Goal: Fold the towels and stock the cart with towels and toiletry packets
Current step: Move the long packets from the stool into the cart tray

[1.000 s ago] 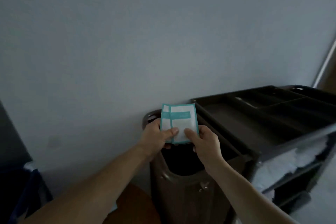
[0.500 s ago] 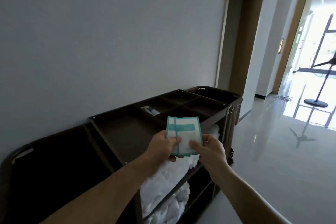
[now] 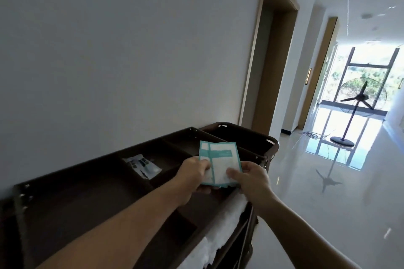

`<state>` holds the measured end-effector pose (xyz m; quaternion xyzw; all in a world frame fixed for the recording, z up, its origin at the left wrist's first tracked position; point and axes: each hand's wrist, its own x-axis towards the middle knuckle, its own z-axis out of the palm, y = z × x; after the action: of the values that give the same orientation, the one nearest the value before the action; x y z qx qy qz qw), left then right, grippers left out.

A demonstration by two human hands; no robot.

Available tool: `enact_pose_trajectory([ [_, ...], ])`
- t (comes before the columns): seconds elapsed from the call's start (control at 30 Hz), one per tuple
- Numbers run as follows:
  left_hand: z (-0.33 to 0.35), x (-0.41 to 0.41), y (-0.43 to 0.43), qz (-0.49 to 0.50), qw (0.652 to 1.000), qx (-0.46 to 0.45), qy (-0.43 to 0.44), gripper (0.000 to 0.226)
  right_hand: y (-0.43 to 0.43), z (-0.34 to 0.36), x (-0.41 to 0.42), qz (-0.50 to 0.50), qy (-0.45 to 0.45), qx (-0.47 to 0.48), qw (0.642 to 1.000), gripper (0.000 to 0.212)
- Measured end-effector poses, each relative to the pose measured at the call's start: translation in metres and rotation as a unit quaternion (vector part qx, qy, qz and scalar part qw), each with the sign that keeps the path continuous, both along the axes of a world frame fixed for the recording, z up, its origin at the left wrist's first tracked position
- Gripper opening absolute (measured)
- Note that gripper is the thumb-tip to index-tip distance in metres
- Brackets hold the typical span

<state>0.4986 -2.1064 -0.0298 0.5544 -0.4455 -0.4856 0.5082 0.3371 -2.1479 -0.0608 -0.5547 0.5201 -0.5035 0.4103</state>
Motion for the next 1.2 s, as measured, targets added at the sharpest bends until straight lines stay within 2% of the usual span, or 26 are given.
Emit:
enact_pose_trajectory([
  [0.2,-0.003,0.061,-0.067,0.035,0.999,-0.007,0.015,0.017,-0.084,0.003,0.042,0.051,0.007,0.052,0.997,0.011],
  [0.33,-0.012,0.099,-0.099,0.091,0.995,-0.006,0.028,0.021,-0.144,0.008,0.067,0.095,-0.036,0.079,0.992,0.010],
  [0.4,-0.018,0.112,-0.113,0.126,0.991,-0.003,0.037,0.022,-0.180,0.009,0.076,0.100,0.017,0.054,0.993,0.008],
  [0.57,-0.031,0.128,-0.158,0.214,0.977,0.000,-0.019,0.017,-0.281,-0.003,0.102,0.147,0.099,0.040,0.983,0.010],
  [0.77,-0.036,0.124,-0.214,0.342,0.938,0.028,-0.037,0.016,-0.384,-0.047,0.134,0.211,0.207,0.069,0.953,0.007],
  [0.93,-0.036,0.115,-0.237,0.397,0.916,0.046,-0.039,0.021,-0.425,-0.082,0.173,0.294,0.296,0.097,0.904,0.022],
  [1.1,-0.041,0.112,-0.234,0.450,0.889,0.075,-0.038,0.021,-0.426,-0.102,0.205,0.358,0.273,0.130,0.884,0.027],
  [1.2,-0.041,0.110,-0.238,0.471,0.877,0.087,-0.033,0.021,-0.427,-0.105,0.214,0.382,0.322,0.113,0.859,0.031],
])
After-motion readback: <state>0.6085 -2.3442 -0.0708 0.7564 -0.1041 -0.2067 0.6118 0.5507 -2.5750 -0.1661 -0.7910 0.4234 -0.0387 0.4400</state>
